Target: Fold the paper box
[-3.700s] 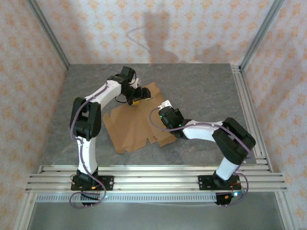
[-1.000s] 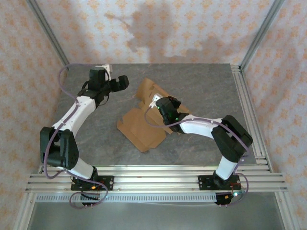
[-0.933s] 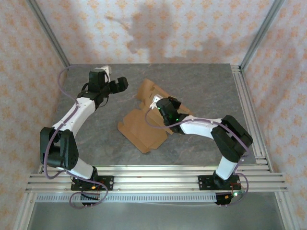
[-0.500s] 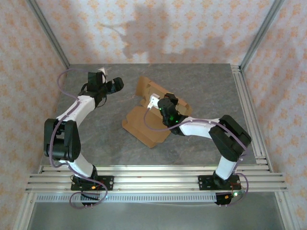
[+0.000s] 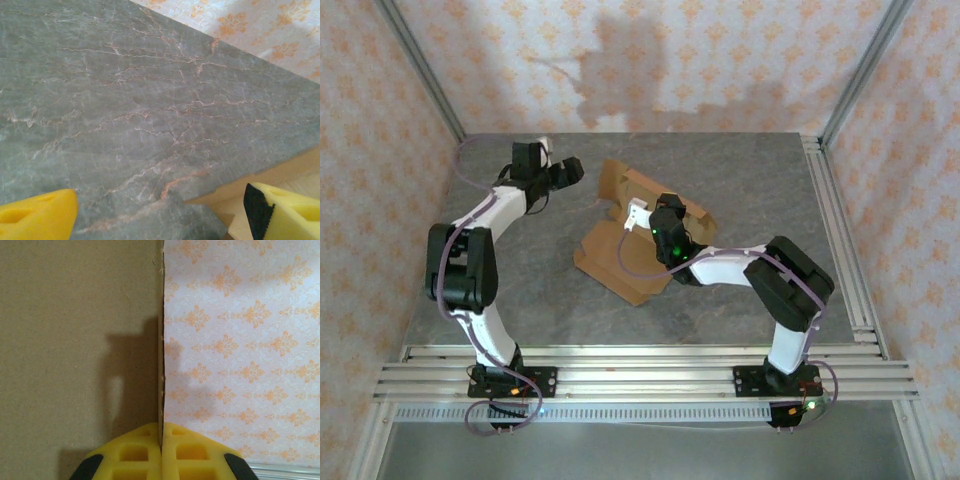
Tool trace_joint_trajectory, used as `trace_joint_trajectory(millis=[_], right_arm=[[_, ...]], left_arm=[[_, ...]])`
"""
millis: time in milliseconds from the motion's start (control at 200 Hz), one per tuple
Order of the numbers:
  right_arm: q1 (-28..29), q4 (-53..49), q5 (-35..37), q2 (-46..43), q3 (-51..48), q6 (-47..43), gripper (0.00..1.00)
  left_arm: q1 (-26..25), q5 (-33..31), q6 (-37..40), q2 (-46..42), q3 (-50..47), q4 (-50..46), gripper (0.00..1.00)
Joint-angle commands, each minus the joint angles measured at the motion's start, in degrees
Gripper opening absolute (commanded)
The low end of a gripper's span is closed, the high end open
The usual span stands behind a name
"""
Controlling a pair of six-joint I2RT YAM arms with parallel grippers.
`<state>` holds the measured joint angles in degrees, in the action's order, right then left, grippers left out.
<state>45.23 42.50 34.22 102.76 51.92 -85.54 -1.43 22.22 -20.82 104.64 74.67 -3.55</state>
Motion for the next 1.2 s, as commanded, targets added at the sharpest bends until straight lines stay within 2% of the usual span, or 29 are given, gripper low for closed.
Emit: trace_joint_trajectory(millis=[0,165,280,496,716,1196], right_arm=[[0.6,-0.6,1.0,-1.7,-0.8,3.3,0.0],[0.6,-2.7,1.0,-2.8,-1.3,5.7,0.0],[0.7,-3.0,1.0,-3.2,-1.5,5.9,0.0],[1.1,-3.0,1.0,-2.5,-0.8,4.9,0.0],[1.3,-1.7,0.9,-1.9,0.1,1.7,0.0],[1.4,-1.5,1.1,-1.8,-0.2,1.1,0.0]], left_arm=[[0.4,-0.8,3.4,5.3,5.7,-2.4,0.85],[0.3,1.7,6.7,14.2,15.5,-4.2,0.82],[-0.1,8.2,8.7,19.2,22.9,-7.9,0.8],[-2.7,15.5,15.8,22.4,28.8,-16.2,0.78],[-3.4,18.6,15.2,18.9,23.5,-13.7,0.77],[-3.5,23.3,15.9,12.9,13.1,-8.8,0.77]])
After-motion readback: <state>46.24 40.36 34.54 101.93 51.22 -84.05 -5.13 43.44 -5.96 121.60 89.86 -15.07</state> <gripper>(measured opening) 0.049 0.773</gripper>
